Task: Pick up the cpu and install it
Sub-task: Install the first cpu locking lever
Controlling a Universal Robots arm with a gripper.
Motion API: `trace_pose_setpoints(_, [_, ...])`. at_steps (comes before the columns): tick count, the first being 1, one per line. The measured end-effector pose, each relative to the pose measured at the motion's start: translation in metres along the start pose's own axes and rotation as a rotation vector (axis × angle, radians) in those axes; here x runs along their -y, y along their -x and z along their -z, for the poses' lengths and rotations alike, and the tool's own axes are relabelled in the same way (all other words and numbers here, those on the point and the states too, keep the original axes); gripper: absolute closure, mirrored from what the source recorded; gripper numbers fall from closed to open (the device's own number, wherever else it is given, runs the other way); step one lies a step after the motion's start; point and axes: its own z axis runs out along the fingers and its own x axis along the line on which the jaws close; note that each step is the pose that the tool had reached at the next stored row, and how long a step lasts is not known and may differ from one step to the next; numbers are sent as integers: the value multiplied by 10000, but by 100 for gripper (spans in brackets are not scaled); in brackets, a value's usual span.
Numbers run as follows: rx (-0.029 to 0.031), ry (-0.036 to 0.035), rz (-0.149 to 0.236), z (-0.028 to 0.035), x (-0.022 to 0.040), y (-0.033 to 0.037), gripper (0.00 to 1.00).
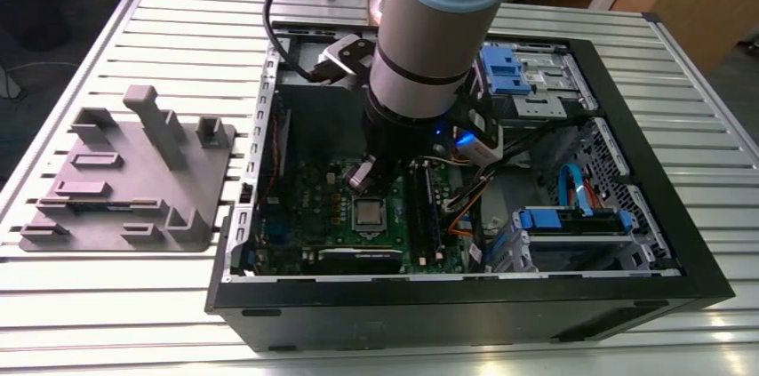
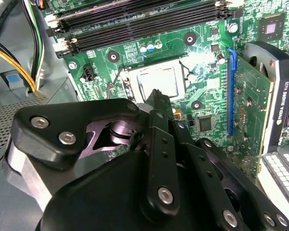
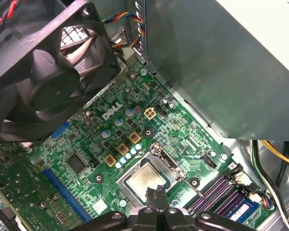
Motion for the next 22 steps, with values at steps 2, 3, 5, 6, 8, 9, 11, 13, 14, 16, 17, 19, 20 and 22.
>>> trace_pose_setpoints(2, [0, 0, 0, 0, 0, 0, 90])
trace_pose_setpoints(3, [0, 0, 0, 0, 0, 0, 90])
trace_pose_setpoints(5, [0, 0, 0, 0, 0, 0, 90])
trace_pose_setpoints(6, [0, 0, 0, 0, -1, 0, 90])
trace_pose_setpoints(8, [0, 0, 0, 0, -1, -1, 90])
trace_pose_setpoints(9, [-1, 0, 0, 0, -1, -1, 90])
trace_pose_setpoints(11, [3, 3, 0, 13, -2, -1, 90])
trace_pose_setpoints(13, [9, 10, 1, 53, -7, 0, 90])
trace_pose_setpoints(14, [13, 12, 1, 76, -9, 0, 90])
trace_pose_setpoints(16, [20, 12, 2, 127, -17, 2, 90])
trace_pose_setpoints(17, [22, 12, 2, 159, -19, 2, 90])
trace_pose_setpoints(19, [24, 13, 2, 223, -25, 1, 90])
trace_pose_setpoints(20, [25, 13, 2, 248, -27, 1, 90])
trace_pose_setpoints(22, [26, 13, 2, 292, -31, 1, 90])
